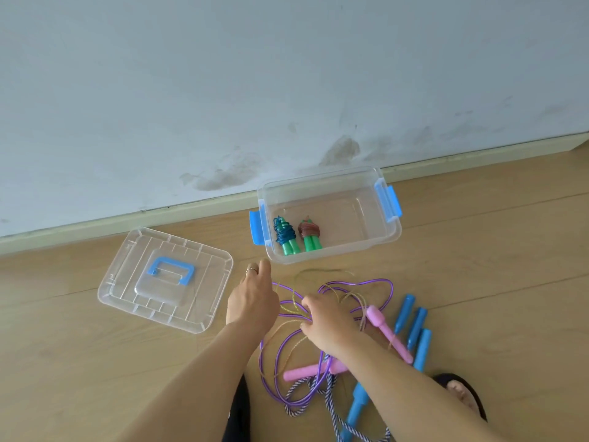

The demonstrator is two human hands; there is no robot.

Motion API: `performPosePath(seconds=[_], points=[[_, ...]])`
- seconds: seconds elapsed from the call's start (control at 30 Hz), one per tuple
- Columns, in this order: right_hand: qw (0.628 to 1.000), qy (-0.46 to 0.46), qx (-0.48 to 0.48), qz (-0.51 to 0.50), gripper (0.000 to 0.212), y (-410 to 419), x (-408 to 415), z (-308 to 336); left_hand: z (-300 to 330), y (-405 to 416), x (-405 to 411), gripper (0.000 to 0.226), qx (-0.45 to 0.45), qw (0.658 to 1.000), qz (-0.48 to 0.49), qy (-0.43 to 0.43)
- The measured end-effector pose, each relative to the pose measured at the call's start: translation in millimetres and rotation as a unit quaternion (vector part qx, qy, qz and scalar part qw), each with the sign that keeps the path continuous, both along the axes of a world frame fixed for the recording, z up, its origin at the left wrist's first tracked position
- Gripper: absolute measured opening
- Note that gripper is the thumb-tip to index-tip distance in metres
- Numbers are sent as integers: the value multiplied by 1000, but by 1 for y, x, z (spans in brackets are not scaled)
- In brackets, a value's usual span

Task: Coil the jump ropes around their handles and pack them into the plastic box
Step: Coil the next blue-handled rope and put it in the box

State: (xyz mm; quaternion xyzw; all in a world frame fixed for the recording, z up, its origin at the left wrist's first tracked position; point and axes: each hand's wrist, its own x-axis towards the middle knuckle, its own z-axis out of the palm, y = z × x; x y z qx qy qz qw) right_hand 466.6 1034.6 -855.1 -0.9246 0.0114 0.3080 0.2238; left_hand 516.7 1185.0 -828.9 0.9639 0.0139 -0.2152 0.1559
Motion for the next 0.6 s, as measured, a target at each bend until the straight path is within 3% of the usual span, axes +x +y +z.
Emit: performPosePath(seconds=[0.07, 0.23, 0.43, 0.6], points=[[1000, 3, -16, 8, 37, 7, -2, -13, -6, -2, 1, 29, -6, 1000, 24, 11], [995, 4, -87, 53, 22, 15, 1, -36, -19, -5, 0, 41, 7, 994, -57, 88], [994, -26, -41, 98, 24, 0, 8, -8, -13, 10, 1, 61, 26, 970, -215, 113], [996, 44, 25, 74, 31, -28, 26, 64, 40, 4, 11, 27, 40, 950, -287, 117]])
